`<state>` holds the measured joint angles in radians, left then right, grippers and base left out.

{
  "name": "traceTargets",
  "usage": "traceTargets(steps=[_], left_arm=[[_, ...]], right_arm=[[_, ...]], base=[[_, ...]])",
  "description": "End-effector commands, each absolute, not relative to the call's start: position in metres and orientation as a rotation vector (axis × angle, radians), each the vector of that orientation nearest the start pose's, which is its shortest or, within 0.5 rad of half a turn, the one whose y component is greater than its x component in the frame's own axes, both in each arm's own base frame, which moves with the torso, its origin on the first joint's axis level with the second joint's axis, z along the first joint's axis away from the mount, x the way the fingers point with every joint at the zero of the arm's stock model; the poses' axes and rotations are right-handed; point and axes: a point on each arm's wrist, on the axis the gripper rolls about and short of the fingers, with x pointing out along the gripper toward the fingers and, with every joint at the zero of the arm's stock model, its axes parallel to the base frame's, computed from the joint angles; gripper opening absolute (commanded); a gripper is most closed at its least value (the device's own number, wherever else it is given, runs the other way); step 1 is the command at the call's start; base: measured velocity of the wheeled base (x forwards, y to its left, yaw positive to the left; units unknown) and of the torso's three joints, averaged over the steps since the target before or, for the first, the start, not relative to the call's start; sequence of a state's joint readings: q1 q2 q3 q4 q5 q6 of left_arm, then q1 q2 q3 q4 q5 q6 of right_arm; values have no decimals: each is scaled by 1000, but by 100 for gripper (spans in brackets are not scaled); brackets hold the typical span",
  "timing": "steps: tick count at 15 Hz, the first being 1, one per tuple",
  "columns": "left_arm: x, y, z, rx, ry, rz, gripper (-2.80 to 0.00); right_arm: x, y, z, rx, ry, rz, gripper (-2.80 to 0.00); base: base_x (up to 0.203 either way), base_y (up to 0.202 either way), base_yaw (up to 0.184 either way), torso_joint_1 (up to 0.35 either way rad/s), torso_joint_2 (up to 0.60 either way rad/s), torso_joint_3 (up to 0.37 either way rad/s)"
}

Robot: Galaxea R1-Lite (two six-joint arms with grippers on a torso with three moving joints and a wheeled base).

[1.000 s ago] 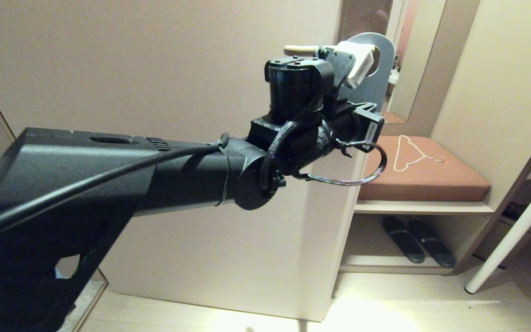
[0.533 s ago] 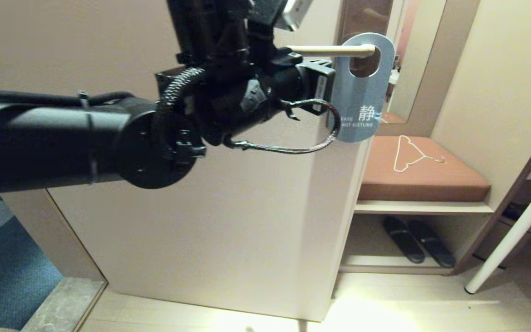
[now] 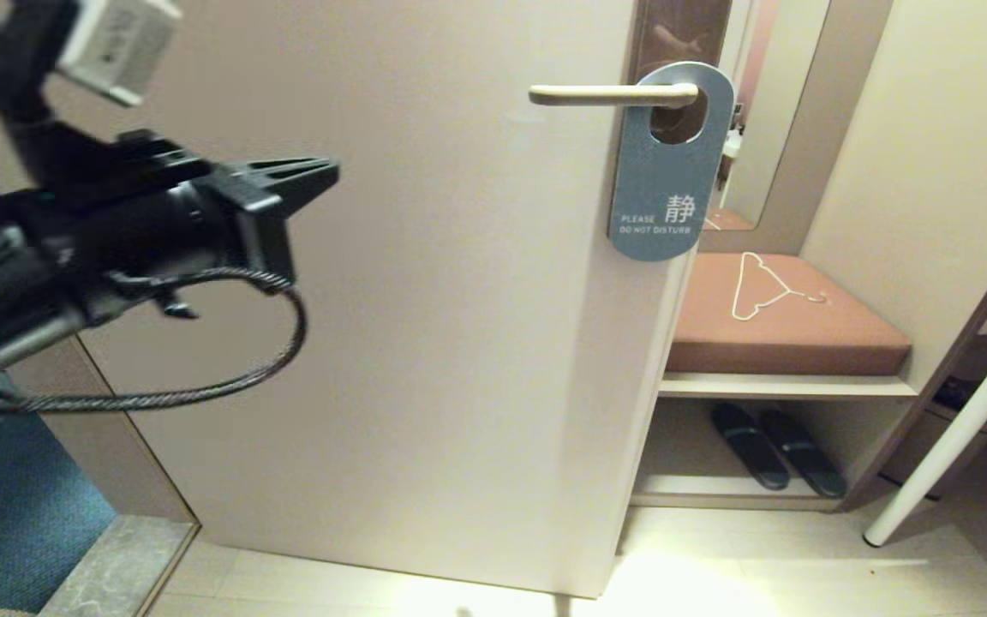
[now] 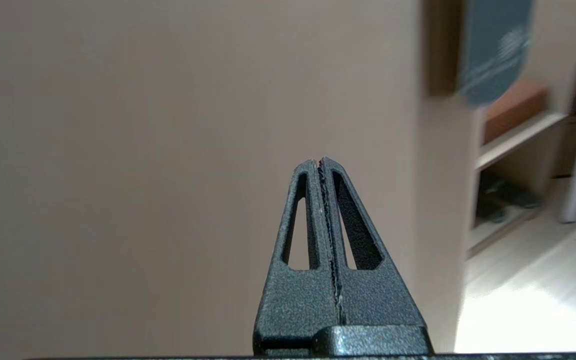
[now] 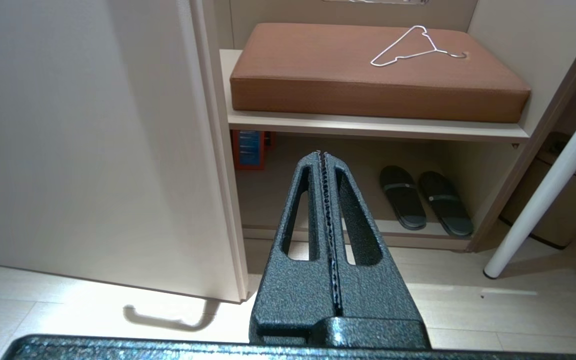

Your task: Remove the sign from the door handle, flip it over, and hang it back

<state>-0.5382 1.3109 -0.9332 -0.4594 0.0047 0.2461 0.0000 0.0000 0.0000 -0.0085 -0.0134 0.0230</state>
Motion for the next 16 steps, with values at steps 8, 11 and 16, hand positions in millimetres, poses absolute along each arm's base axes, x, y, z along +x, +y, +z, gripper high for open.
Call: traceTargets(steps=[8, 11, 16], left_arm=[[22, -3, 155, 159, -83, -135, -280], [-1, -3, 117, 94, -83, -136, -280], [-19, -3, 91, 34, -85, -138, -280]], right_arm=[[-23, 0, 76, 23, -9, -14, -280], [-23, 0, 76, 23, -9, -14, -280], [-23, 0, 76, 23, -9, -14, -280]], base=[[0, 0, 0, 0, 0, 0], [0, 0, 0, 0, 0, 0], [0, 0, 0, 0, 0, 0]])
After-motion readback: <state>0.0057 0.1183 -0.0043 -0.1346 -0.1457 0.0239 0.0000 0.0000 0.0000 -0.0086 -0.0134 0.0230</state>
